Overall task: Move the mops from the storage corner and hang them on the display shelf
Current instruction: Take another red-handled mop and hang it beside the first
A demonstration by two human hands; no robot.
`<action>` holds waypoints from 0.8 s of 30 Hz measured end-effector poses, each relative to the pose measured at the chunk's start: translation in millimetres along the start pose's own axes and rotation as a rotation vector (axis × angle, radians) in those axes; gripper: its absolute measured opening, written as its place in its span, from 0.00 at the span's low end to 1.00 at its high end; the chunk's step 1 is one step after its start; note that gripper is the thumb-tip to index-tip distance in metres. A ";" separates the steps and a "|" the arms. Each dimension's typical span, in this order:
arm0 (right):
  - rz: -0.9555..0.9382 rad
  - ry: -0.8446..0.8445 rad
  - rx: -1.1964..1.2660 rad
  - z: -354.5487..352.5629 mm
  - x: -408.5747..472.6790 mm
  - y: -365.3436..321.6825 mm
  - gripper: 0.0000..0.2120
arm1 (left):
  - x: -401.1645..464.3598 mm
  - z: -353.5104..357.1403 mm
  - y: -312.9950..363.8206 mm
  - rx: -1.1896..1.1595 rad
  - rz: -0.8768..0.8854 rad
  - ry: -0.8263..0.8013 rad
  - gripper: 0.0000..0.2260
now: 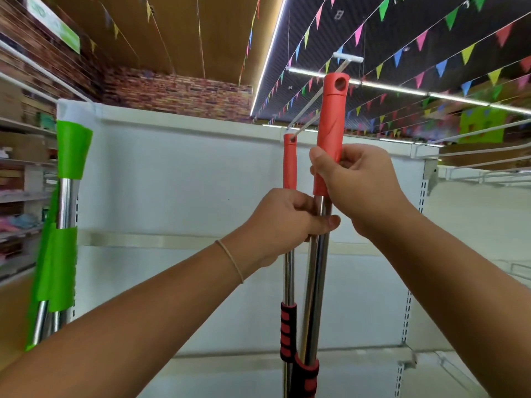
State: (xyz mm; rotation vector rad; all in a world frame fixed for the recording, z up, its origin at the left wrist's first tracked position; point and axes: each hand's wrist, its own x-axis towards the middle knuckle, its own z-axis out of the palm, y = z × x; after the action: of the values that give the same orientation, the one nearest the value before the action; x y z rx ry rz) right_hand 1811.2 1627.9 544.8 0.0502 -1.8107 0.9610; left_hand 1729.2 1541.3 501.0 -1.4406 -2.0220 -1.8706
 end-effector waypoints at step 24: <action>0.067 -0.137 -0.017 -0.5 17.6 20.5 0.07 | 5.1 15.9 -2.9 0.161 -0.107 0.191 0.07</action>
State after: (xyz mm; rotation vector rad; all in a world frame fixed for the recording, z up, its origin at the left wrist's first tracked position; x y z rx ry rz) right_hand 1794.3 1648.9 547.0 0.0458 -1.9566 1.0098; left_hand 1733.0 1557.4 497.4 -1.0917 -2.1360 -1.7586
